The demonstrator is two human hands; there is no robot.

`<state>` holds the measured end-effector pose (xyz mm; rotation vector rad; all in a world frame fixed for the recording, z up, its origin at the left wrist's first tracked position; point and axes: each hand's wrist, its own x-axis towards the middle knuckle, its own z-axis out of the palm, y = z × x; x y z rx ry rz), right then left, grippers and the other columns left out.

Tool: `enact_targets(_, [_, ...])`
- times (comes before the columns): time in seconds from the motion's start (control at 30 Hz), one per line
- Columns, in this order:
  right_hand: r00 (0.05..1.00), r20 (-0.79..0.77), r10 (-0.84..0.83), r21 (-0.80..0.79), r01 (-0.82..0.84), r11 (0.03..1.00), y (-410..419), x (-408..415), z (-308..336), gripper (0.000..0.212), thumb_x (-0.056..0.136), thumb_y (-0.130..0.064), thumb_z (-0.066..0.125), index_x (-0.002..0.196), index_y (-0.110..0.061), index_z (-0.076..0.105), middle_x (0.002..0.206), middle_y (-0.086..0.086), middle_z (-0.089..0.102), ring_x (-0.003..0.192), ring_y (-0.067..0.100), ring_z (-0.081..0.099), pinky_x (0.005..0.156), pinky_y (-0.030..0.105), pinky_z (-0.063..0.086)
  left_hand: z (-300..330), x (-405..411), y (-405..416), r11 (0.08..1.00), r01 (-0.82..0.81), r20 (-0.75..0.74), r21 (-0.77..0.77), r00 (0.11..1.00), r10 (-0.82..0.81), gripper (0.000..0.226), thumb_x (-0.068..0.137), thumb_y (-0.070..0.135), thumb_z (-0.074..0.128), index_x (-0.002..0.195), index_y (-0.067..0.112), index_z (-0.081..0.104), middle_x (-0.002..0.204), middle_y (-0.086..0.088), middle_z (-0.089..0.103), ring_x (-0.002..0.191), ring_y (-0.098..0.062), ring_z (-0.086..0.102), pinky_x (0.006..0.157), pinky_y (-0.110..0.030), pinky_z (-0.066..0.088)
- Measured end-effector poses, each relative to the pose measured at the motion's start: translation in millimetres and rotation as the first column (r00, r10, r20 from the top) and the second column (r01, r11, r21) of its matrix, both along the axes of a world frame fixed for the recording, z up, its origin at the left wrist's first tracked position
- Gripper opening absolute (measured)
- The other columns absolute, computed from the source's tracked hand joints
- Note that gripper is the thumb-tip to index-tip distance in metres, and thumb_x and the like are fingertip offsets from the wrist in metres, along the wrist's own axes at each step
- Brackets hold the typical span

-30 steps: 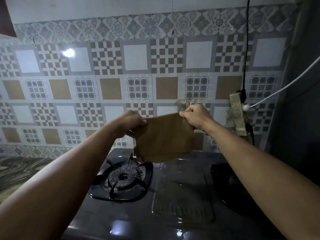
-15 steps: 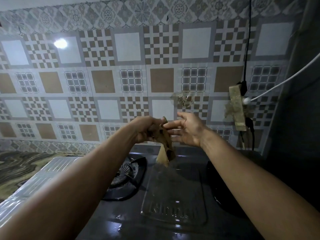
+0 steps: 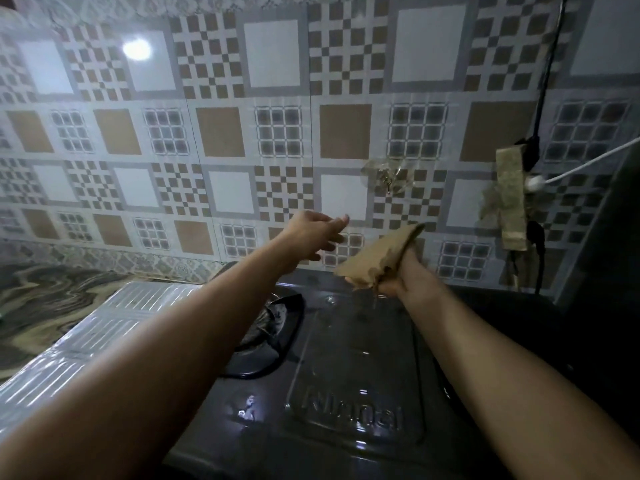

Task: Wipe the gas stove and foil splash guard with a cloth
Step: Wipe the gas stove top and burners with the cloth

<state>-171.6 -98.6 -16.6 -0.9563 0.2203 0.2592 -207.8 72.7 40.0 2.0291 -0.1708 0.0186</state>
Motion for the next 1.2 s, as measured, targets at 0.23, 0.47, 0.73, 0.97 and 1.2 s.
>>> enact_targets(0.23, [0.918, 0.095, 0.385, -0.984, 0.027, 0.176, 30, 50, -46, 0.091, 0.08, -0.084, 0.009, 0.153, -0.03, 0.008, 0.161, 0.006, 0.015, 0.145, 0.038, 0.019, 0.117, 0.06, 0.007, -69, 13, 93, 0.748, -0.445, 0.166, 0.493, 0.892, 0.421, 0.044, 0.095, 0.044, 0.047, 0.107, 0.006, 0.065, 0.11, -0.021, 0.067, 0.1, -0.034, 0.062, 0.086, -0.04, 0.05])
enact_targets(0.47, [0.797, -0.206, 0.568, -0.89, 0.088, -0.447, 54, 68, -91, 0.09, 0.084, -0.078, 0.004, 0.154, -0.021, -0.004, 0.161, 0.015, -0.011, 0.147, 0.037, -0.012, 0.113, 0.063, -0.011, -115, 8, 145, 0.543, -0.372, 0.163, 0.753, 0.905, 0.394, 0.062, 0.098, 0.049, 0.035, 0.145, 0.009, 0.032, 0.158, -0.013, 0.025, 0.147, -0.029, 0.019, 0.115, -0.06, 0.015])
enact_targets(0.73, [0.718, -0.233, 0.656, -0.877, 0.138, -0.461, 93, 98, -90, 0.083, 0.088, -0.073, 0.006, 0.153, -0.023, -0.005, 0.162, 0.013, -0.009, 0.148, 0.034, -0.008, 0.117, 0.057, -0.007, -135, 8, 159, 0.532, -0.232, 0.047, 0.814, 0.94, 0.339, 0.064, 0.099, 0.053, 0.025, 0.155, 0.027, 0.007, 0.164, -0.007, -0.001, 0.151, -0.025, -0.001, 0.117, -0.06, 0.004])
enact_targets(0.97, [0.621, -0.28, 0.732, -0.874, 0.151, -0.462, 138, 130, -85, 0.087, 0.086, -0.077, 0.009, 0.153, -0.025, -0.004, 0.162, 0.01, 0.0, 0.149, 0.03, 0.003, 0.117, 0.056, -0.001, -143, 12, 159, 0.501, -0.252, 0.041, 0.828, 0.918, 0.394, 0.077, 0.098, 0.056, 0.021, 0.155, 0.011, -0.003, 0.163, -0.012, -0.009, 0.151, -0.027, -0.005, 0.118, -0.058, 0.004])
enact_targets(1.2, [0.453, -0.327, 0.829, -0.908, 0.094, -0.409, 193, 160, -74, 0.08, 0.093, -0.065, 0.026, 0.154, -0.016, 0.006, 0.161, 0.014, 0.014, 0.146, 0.032, 0.018, 0.12, 0.04, 0.015, -144, 15, 163, 0.529, -0.241, 0.009, 0.814, 0.915, 0.403, 0.071, 0.101, 0.042, 0.024, 0.153, 0.003, -0.004, 0.162, -0.014, -0.011, 0.151, -0.025, -0.003, 0.119, -0.055, 0.008])
